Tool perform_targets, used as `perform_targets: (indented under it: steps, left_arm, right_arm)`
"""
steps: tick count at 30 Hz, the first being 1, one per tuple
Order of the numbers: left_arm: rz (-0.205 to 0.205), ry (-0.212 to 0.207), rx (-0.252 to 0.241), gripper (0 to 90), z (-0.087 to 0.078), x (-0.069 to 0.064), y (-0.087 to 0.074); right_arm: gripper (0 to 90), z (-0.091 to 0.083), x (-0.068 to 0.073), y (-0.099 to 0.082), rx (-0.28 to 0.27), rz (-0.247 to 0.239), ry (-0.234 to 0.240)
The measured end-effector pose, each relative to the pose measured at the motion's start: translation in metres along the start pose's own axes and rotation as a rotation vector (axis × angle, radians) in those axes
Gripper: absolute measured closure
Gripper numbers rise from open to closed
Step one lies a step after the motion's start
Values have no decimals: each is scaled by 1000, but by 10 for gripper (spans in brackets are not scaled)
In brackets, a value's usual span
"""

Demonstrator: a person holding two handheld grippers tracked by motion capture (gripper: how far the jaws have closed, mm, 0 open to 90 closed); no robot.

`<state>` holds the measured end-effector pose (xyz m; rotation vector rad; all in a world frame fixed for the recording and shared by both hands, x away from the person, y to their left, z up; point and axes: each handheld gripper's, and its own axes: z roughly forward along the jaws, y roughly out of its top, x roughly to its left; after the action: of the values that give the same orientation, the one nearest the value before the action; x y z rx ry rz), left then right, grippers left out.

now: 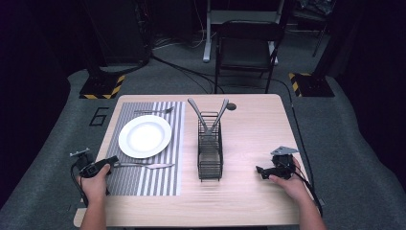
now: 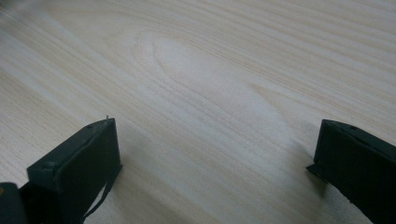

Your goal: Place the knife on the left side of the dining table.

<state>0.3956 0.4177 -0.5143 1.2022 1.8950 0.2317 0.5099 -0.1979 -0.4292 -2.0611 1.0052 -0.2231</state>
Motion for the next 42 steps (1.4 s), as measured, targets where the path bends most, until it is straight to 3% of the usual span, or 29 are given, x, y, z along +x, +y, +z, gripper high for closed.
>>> perform_targets:
  steps: [11,17,31,35,36,37,40,42]
  left_arm:
    - [35,30,6,647,-1,-2,-2]
    - [53,16,7,648,-5,-10,-4]
    - [201,-30,1,647,-18,-44,-6]
    - [260,-37,3,646,-20,-54,-6]
    - [269,-40,4,647,-21,-56,-7]
    - [252,-44,5,647,-21,-60,-8]
    - [275,-48,13,646,-22,-65,-11]
    - [321,-58,31,636,-21,-71,-15]
  right_arm:
    - [0,0,0,0,0,0,0]
    - [0,0,0,0,0,0,0]
    - [0,0,0,0,0,0,0]
    - [0,0,0,0,0,-1,1]
    - [0,0,0,0,0,0,0]
    - [0,0,0,0,0,0,0]
    - [0,0,0,0,0,0,0]
    - [0,0,0,0,0,0,1]
